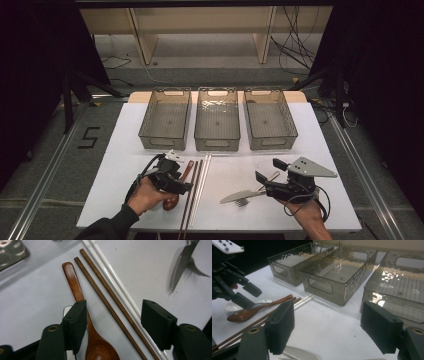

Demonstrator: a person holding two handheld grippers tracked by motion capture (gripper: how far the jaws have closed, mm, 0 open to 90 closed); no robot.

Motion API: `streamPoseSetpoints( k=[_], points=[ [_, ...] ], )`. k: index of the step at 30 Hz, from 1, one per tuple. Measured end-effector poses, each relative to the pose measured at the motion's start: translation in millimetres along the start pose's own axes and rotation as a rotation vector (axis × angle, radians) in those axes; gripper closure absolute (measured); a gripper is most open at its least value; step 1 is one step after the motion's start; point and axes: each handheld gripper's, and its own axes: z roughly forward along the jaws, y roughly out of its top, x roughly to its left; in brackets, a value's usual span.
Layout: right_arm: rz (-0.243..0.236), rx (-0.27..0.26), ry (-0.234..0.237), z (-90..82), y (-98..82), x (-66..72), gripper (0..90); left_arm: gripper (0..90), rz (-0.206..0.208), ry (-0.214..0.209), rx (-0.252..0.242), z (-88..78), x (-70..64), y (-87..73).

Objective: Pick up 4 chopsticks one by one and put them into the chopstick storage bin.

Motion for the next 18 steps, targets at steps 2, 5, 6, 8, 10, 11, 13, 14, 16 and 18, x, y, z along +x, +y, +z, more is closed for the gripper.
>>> streamPoseSetpoints(
  k=[2,5,6,8,10,11,13,14,16,18],
  points=[
    [0.0,0.001,0.0,-0.1,-0.2,0.0,28.1,42.1,0.008,0.004,0.006,4.1,-0.4,3.1],
    [0.001,-0.001,0.001,-0.3,0.1,-0.2,28.2,46.5,0.016,0.012,0.031,9.9,-0.8,6.6],
    [0.0,-0.002,0.002,-0.1,-0.2,-0.1,28.3,47.2,0.009,0.007,0.038,12.6,-1.2,7.1],
    [0.0,0.0,0.001,-0.6,-0.1,-0.1,28.3,49.5,0.018,-0.001,0.063,16.6,-2.7,7.5],
    [0.0,-0.004,0.001,-0.8,0.2,-0.4,28.4,51.0,0.019,-0.007,0.081,20.4,-3.7,8.1],
    [0.0,-0.004,0.001,-0.8,0.1,-0.3,28.4,51.8,0.019,-0.008,0.088,22.6,-3.4,8.5],
    [-0.002,0.0,0.001,-0.8,0.0,-0.3,28.4,54.2,0.011,-0.001,0.105,27.2,-2.7,9.6],
    [-0.001,-0.003,0.001,-0.8,0.1,-0.2,28.5,55.3,0.019,0.008,0.115,29.0,-2.6,10.1],
    [-0.008,-0.002,0.002,-1.1,0.4,0.6,28.6,57.4,0.024,0.02,0.127,32.5,-3.6,10.7],
    [-0.006,-0.002,0.003,-1.1,0.5,0.7,28.6,58.6,0.023,0.013,0.138,34.8,-3.7,11.5]
  ],
)
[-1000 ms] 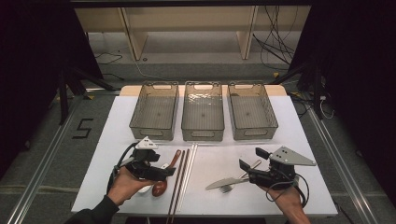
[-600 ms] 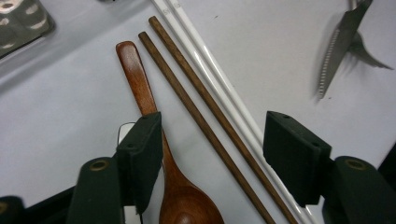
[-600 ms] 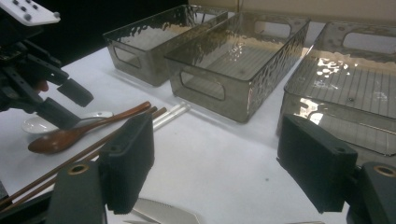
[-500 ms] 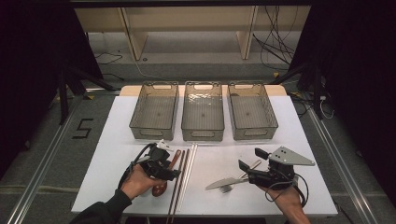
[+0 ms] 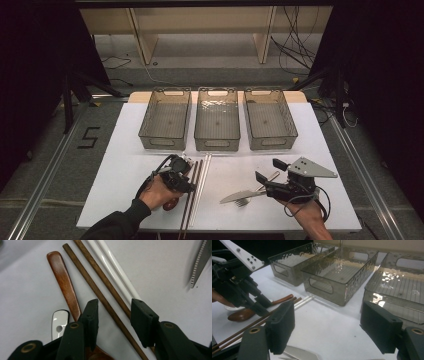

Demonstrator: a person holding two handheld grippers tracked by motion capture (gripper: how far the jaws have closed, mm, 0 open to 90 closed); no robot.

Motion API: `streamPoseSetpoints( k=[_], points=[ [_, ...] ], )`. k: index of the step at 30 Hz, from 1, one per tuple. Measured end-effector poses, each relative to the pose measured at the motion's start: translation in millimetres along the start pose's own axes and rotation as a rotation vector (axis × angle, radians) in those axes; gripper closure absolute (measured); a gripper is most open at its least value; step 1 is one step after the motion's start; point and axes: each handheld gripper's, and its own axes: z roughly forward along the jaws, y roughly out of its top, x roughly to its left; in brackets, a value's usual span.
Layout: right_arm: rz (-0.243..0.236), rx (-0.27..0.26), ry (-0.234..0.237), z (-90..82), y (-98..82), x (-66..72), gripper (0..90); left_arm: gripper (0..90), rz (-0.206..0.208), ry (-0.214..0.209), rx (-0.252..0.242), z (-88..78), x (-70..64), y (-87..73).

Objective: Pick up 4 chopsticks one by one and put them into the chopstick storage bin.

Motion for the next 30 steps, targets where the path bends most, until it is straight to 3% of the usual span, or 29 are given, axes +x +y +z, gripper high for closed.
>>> streamPoseSetpoints(
  k=[6,18,30],
  points=[
    [-0.001,-0.003,0.004,0.2,-0.2,-0.5,28.7,62.5,-0.016,-0.005,0.016,5.0,3.2,1.0],
    [-0.001,-0.002,0.006,0.2,0.0,-0.2,28.9,68.4,-0.002,0.006,0.05,11.8,1.8,2.2],
    [-0.003,0.002,0.004,0.1,-0.1,0.1,29.2,67.0,0.039,0.045,0.065,12.5,-4.8,3.0]
  ],
)
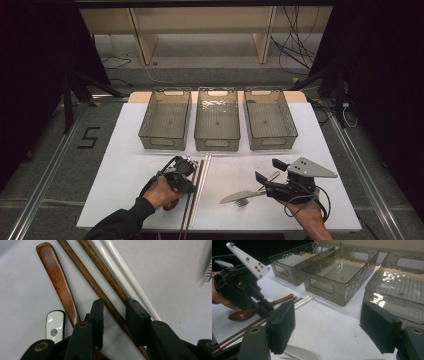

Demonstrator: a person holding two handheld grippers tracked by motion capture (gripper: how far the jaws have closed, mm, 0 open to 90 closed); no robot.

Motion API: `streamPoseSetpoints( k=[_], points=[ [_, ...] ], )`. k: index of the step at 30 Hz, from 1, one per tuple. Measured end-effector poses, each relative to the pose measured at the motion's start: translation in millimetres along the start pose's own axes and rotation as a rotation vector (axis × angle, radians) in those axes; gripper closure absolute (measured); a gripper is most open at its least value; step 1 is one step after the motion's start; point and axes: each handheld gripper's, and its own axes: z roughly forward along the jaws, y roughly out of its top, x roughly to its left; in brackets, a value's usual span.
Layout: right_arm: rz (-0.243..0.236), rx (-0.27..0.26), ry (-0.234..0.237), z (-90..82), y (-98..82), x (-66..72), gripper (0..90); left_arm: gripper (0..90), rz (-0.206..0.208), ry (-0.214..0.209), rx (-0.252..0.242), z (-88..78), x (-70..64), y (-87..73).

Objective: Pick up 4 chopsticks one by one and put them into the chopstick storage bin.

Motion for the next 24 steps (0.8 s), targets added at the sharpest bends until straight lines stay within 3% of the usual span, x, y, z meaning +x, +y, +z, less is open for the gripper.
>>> streamPoseSetpoints(
  k=[6,7,9,10,19,24],
  points=[
    [-0.002,0.002,-0.003,0.4,-0.1,0.1,29.5,68.9,0.009,0.012,-0.012,-0.1,-2.3,0.1],
    [0.0,0.003,-0.003,0.4,-0.1,0.1,29.5,69.9,0.013,0.009,-0.022,-0.6,-2.9,0.3],
    [-0.002,0.003,-0.004,0.7,-0.2,0.1,29.5,78.2,0.006,-0.043,-0.041,-0.8,-5.3,2.1],
    [-0.002,0.003,-0.004,0.7,-0.2,0.1,29.5,78.2,0.024,-0.027,-0.037,-0.6,-8.4,3.4],
    [0.0,0.005,-0.004,0.2,-0.5,-0.4,29.6,70.3,0.0,0.011,-0.002,0.8,-5.3,4.7],
    [0.002,0.004,-0.004,0.1,-0.4,-0.8,29.6,64.3,-0.015,0.004,0.012,1.1,-3.2,4.0]
  ],
)
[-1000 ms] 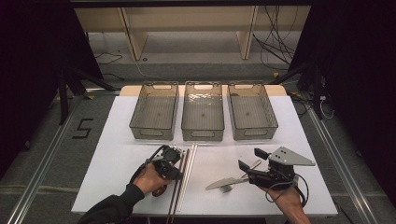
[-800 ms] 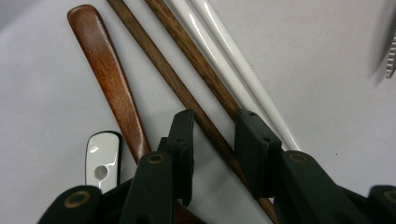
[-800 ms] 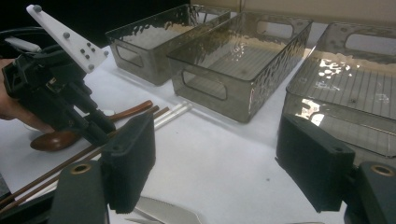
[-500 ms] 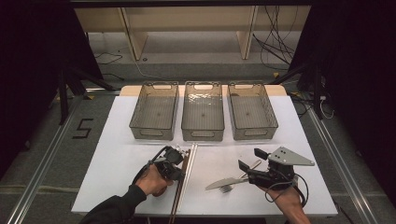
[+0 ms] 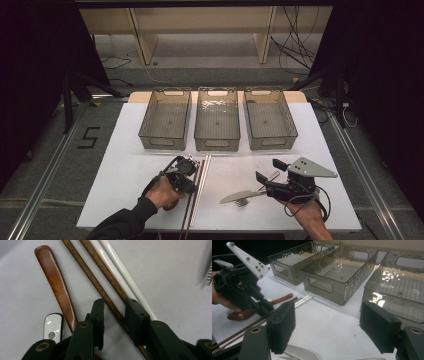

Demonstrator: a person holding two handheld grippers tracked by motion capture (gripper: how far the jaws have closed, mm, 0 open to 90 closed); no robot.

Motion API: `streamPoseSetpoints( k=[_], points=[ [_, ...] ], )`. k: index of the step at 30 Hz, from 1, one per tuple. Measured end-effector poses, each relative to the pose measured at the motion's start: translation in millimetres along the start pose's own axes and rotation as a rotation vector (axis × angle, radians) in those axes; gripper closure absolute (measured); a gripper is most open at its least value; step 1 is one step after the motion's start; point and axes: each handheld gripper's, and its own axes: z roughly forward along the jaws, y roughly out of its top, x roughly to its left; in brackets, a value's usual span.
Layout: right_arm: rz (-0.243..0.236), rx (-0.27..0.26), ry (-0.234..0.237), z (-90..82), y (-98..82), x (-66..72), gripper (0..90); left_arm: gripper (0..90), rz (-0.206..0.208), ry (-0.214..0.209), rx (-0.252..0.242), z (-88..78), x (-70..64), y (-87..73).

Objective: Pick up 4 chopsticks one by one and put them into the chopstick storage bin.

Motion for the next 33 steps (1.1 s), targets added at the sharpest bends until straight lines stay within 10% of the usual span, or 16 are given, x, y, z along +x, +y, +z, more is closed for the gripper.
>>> streamPoseSetpoints(
  k=[33],
  points=[
    [0.003,-0.004,-0.006,-1.0,-0.4,-1.0,30.1,66.4,0.045,0.027,0.012,0.5,-7.9,-3.6]
  ],
)
